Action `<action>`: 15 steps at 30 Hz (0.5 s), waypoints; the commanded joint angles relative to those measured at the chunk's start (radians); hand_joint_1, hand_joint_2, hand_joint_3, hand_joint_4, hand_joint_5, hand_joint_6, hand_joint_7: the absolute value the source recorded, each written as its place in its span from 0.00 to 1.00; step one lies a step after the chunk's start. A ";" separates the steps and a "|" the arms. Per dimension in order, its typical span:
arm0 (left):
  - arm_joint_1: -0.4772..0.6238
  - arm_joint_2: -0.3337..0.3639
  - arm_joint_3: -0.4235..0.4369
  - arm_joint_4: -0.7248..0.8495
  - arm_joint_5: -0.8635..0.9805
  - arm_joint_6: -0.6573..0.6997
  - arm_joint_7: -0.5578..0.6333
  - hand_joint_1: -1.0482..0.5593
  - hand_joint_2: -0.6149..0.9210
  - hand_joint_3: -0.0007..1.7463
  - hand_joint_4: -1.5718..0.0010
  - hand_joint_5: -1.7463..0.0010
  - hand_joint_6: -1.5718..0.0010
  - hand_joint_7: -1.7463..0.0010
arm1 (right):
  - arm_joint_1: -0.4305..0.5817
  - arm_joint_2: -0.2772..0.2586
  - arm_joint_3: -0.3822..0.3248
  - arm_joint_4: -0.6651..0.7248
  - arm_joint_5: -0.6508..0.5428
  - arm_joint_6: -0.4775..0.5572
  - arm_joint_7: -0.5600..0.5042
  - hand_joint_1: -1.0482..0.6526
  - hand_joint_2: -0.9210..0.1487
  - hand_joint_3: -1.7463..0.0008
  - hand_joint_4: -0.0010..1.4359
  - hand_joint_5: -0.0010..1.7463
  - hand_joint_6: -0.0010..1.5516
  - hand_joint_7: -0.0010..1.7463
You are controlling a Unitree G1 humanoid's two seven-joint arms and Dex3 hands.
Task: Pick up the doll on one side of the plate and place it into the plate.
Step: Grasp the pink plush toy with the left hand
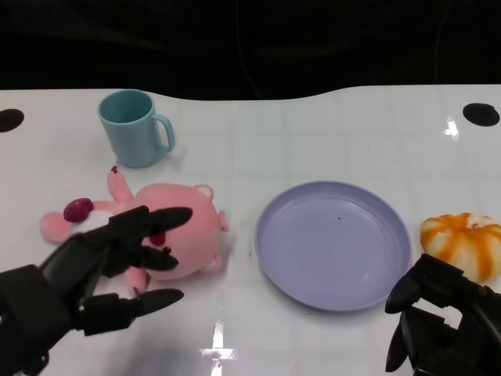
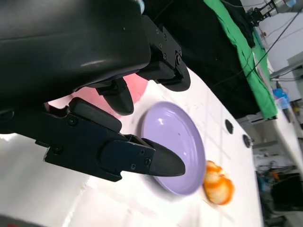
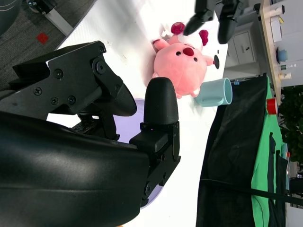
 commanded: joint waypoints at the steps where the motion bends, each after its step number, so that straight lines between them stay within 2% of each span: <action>1: -0.031 0.038 0.008 -0.022 0.039 -0.015 0.018 0.21 1.00 0.04 0.94 0.52 0.85 0.95 | -0.008 -0.007 -0.008 0.008 0.006 -0.008 0.001 0.56 0.24 0.27 0.46 1.00 0.30 1.00; 5: -0.067 0.090 0.007 -0.030 0.132 -0.012 0.034 0.21 1.00 0.03 0.98 0.54 0.88 0.97 | -0.009 -0.008 -0.008 0.004 0.004 -0.002 -0.001 0.56 0.23 0.27 0.46 1.00 0.29 1.00; 9: -0.071 0.094 0.005 -0.030 0.143 -0.011 0.038 0.20 1.00 0.03 0.98 0.55 0.89 0.98 | -0.009 -0.008 -0.008 0.004 0.005 -0.002 -0.001 0.57 0.23 0.28 0.46 1.00 0.29 1.00; 13: -0.115 0.187 -0.032 -0.040 0.401 -0.030 0.093 0.15 1.00 0.04 0.96 0.65 0.91 0.99 | -0.004 -0.006 -0.013 0.000 0.017 0.001 0.002 0.57 0.22 0.28 0.45 1.00 0.28 1.00; 15: -0.131 0.210 -0.050 -0.044 0.491 -0.028 0.108 0.14 1.00 0.06 0.95 0.70 0.91 1.00 | -0.003 -0.005 -0.014 -0.002 0.019 0.003 0.001 0.57 0.22 0.28 0.45 1.00 0.28 1.00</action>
